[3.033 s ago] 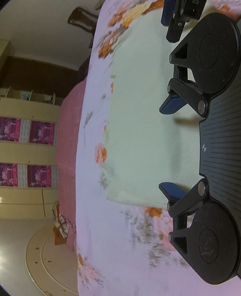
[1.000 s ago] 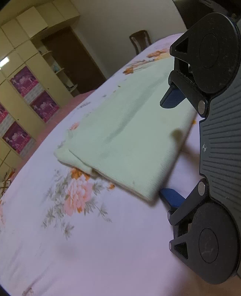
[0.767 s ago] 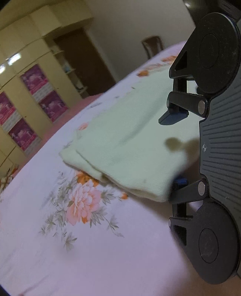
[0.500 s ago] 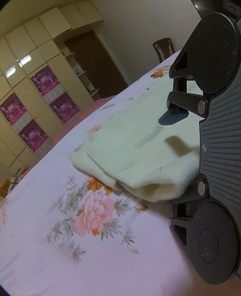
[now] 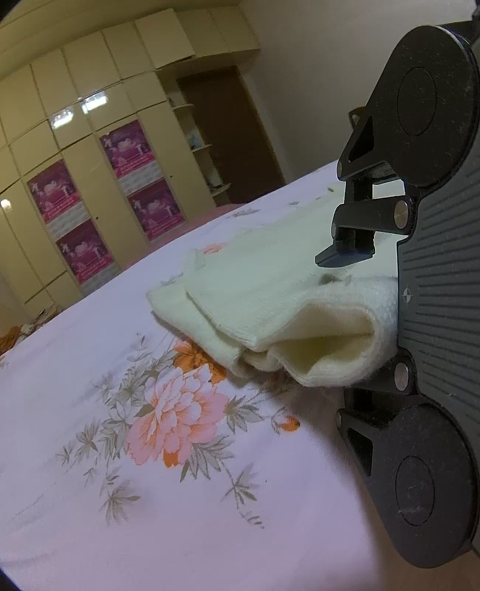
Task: Fold small clothes
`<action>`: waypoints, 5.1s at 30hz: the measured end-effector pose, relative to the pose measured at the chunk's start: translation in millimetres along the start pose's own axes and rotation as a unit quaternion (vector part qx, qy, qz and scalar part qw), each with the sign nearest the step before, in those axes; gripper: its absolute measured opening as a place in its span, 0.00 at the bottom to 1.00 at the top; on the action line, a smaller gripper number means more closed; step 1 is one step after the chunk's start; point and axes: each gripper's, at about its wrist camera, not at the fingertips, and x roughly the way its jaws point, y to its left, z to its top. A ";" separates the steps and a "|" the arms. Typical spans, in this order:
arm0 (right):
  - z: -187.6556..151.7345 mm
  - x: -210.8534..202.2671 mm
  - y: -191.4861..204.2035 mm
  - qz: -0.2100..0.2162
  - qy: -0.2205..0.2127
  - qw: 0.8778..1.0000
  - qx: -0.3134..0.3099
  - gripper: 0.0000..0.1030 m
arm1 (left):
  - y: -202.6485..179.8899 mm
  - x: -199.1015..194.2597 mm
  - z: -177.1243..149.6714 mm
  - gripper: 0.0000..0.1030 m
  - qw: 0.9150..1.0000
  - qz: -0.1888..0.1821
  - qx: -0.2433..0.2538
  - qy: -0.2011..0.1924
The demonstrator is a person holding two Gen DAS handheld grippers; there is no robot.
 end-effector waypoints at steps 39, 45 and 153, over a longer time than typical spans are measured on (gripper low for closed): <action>-24.0 -61.2 -132.8 0.023 -0.053 0.982 0.182 0.59 | -149.1 12.2 -66.7 0.11 0.934 -0.069 0.343 0.077; 12.7 -17.0 -118.2 0.084 -0.021 0.982 0.170 0.67 | -118.6 34.3 -4.9 0.11 0.954 0.035 0.295 0.029; 55.6 37.2 -187.5 -0.038 -0.034 0.989 0.140 0.23 | -181.9 145.4 -24.5 0.91 0.929 0.088 0.355 0.050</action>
